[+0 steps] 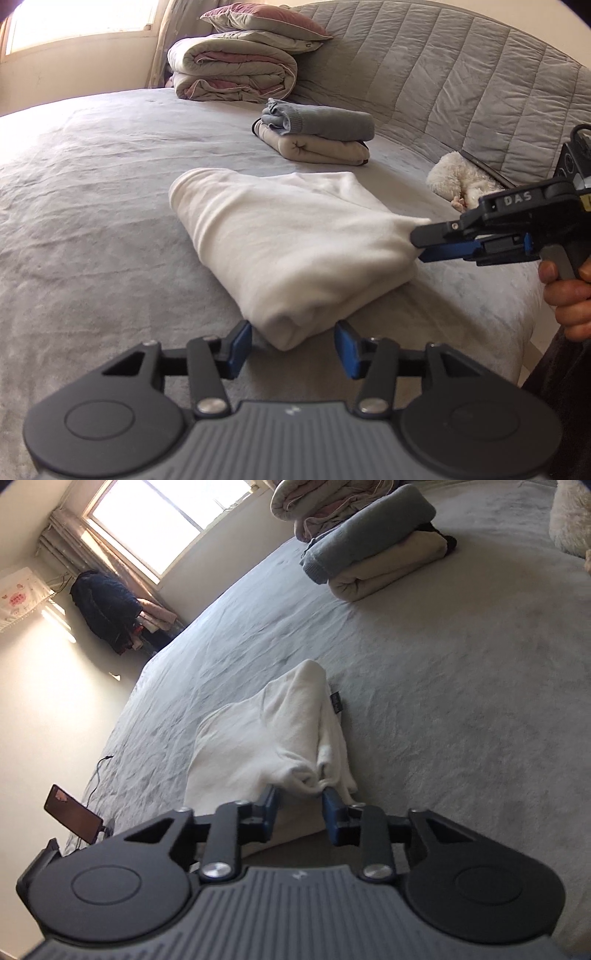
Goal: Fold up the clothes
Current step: 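Grasp the folded sweatshirt bundle with both grippers and lift it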
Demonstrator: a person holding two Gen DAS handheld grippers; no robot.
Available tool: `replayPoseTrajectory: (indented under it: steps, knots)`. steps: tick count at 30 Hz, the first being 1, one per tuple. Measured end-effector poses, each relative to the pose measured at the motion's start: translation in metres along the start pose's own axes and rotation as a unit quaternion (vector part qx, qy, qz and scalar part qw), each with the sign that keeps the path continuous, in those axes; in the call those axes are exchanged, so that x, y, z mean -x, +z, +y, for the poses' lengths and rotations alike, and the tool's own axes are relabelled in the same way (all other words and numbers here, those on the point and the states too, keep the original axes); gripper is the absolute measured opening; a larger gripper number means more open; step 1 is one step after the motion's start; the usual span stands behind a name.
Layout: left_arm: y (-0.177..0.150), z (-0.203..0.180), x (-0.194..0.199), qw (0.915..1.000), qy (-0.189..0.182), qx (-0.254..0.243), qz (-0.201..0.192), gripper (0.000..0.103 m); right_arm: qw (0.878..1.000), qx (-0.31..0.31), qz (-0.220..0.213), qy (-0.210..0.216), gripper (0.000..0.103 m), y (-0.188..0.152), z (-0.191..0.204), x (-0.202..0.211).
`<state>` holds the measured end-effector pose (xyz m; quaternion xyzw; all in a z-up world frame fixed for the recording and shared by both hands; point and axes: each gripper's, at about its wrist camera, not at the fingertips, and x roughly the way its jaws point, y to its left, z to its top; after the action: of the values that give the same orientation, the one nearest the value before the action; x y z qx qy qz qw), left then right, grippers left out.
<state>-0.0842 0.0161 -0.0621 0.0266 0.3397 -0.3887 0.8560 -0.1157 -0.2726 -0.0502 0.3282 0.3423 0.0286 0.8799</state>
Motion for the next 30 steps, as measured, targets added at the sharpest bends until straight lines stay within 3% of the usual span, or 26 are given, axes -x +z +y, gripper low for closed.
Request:
replayPoseTrajectory:
  steps: [4,7,11,16,22,30]
  knots:
    - [0.003,0.005,0.002,0.9999,-0.007,0.008,0.004,0.052,0.998,0.046,0.016,-0.041,0.026,-0.006,0.008,-0.007]
    - [0.007,0.009,0.007,0.9998,-0.013,0.016,-0.001,0.052,0.997,0.069,0.008,-0.043,0.027,-0.007,0.013,-0.003]
    - [0.012,0.011,0.016,0.9994,-0.029,0.02,-0.002,0.054,0.997,0.066,-0.003,-0.038,0.04,-0.002,0.012,-0.001]
    - [0.017,0.014,0.02,0.9978,-0.056,0.031,0.014,0.058,0.998,0.057,-0.008,-0.04,0.048,0.003,0.009,-0.003]
    - [0.022,0.021,0.021,0.9936,-0.09,0.067,0.017,0.07,0.998,0.05,-0.015,-0.043,0.06,0.007,0.009,-0.007]
    - [0.029,0.036,0.011,0.9827,-0.113,0.145,0.022,0.075,0.998,0.036,-0.006,-0.044,0.065,0.01,0.006,-0.015]
